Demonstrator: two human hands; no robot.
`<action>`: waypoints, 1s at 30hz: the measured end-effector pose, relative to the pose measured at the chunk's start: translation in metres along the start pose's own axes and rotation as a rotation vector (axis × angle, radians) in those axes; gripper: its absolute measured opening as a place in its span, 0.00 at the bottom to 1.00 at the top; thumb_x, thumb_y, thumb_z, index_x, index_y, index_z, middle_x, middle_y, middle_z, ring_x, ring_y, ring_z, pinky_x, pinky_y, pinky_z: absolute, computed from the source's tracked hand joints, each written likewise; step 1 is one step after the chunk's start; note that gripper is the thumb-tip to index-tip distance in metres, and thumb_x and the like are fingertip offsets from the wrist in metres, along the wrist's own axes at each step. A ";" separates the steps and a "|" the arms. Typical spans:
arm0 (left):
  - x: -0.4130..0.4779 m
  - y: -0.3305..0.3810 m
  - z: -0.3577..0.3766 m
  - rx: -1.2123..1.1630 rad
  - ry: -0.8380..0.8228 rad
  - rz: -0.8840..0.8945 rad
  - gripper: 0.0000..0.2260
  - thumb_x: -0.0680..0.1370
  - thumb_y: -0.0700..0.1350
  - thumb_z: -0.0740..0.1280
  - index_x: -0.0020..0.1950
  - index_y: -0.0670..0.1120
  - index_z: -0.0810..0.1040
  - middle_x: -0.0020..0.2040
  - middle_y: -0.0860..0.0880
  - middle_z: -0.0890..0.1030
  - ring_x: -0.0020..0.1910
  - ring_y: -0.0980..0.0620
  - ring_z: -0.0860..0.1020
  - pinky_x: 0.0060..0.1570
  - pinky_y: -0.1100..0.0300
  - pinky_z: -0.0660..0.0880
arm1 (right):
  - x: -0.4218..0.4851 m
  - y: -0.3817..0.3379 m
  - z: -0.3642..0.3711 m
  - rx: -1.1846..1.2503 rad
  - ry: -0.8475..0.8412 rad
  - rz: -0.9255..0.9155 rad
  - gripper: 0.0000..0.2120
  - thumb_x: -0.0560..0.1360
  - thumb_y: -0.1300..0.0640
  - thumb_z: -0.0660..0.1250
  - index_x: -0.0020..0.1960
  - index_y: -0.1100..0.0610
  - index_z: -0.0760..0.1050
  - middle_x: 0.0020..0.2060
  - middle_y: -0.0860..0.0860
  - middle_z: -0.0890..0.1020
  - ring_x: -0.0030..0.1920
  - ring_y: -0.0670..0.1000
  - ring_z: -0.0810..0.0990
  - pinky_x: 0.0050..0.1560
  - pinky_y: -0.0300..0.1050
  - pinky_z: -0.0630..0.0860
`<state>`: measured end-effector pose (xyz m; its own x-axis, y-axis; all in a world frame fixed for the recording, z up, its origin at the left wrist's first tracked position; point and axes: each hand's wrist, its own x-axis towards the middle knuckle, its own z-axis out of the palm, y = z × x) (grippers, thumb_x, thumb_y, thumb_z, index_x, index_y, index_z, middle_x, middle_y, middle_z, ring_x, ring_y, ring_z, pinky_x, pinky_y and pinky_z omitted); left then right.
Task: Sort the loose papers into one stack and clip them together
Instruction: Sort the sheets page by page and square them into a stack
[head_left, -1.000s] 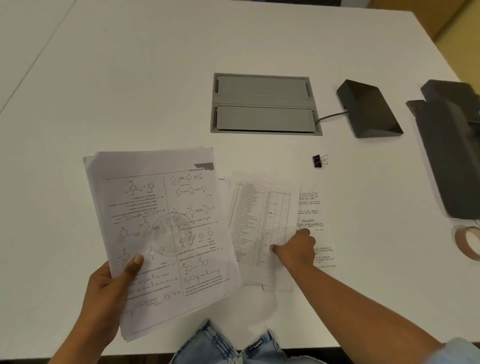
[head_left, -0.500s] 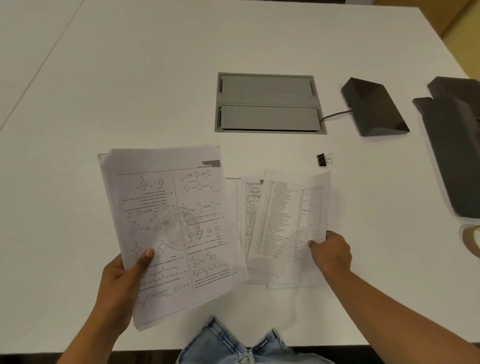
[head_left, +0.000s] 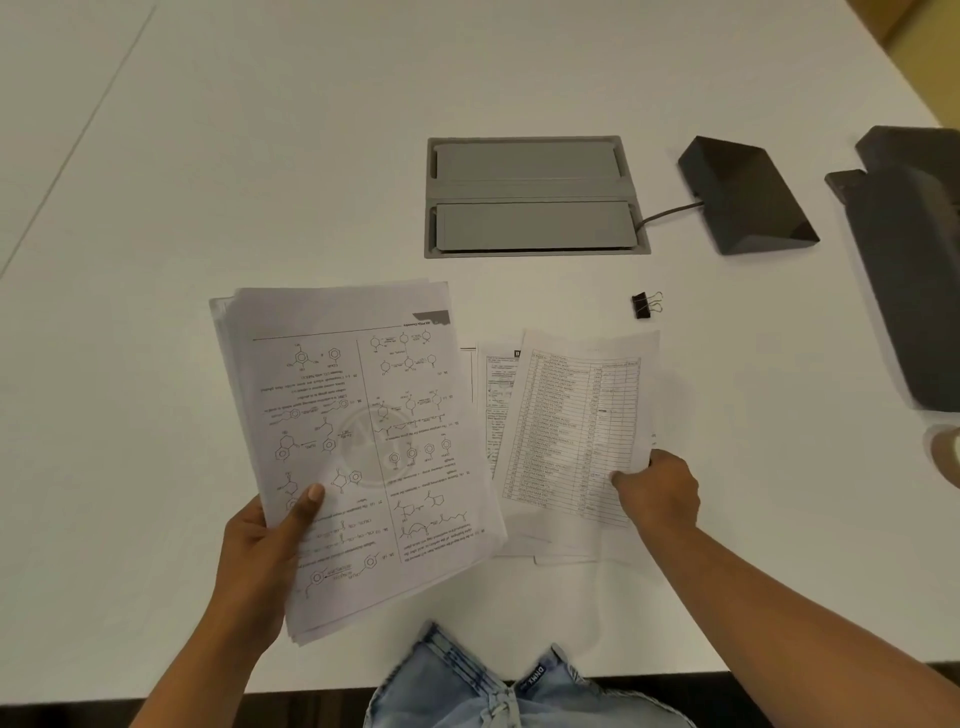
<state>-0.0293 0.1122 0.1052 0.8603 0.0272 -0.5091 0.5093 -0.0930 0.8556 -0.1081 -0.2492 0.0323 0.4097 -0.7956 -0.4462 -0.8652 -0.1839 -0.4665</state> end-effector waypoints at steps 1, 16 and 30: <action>0.000 0.000 -0.001 -0.002 0.003 0.001 0.11 0.76 0.47 0.69 0.56 0.45 0.81 0.50 0.42 0.86 0.47 0.35 0.84 0.49 0.36 0.80 | 0.000 0.001 -0.002 0.010 0.002 -0.007 0.06 0.69 0.57 0.74 0.39 0.54 0.77 0.37 0.50 0.83 0.35 0.53 0.80 0.31 0.39 0.71; -0.008 -0.002 0.001 -0.004 -0.020 0.023 0.07 0.78 0.45 0.68 0.54 0.46 0.82 0.47 0.46 0.88 0.42 0.41 0.86 0.41 0.45 0.83 | -0.004 0.004 -0.002 -0.020 0.042 -0.017 0.09 0.68 0.57 0.75 0.39 0.52 0.75 0.36 0.50 0.80 0.35 0.55 0.79 0.34 0.41 0.71; 0.000 0.002 0.000 0.014 -0.015 0.031 0.09 0.77 0.45 0.69 0.56 0.45 0.81 0.48 0.44 0.87 0.43 0.38 0.85 0.39 0.46 0.83 | 0.003 0.019 -0.044 0.552 -0.200 -0.028 0.15 0.74 0.65 0.70 0.61 0.61 0.79 0.46 0.50 0.83 0.48 0.54 0.82 0.54 0.50 0.78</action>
<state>-0.0287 0.1124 0.1070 0.8752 0.0096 -0.4837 0.4818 -0.1078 0.8696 -0.1360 -0.2811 0.0559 0.5233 -0.6609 -0.5380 -0.5964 0.1669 -0.7852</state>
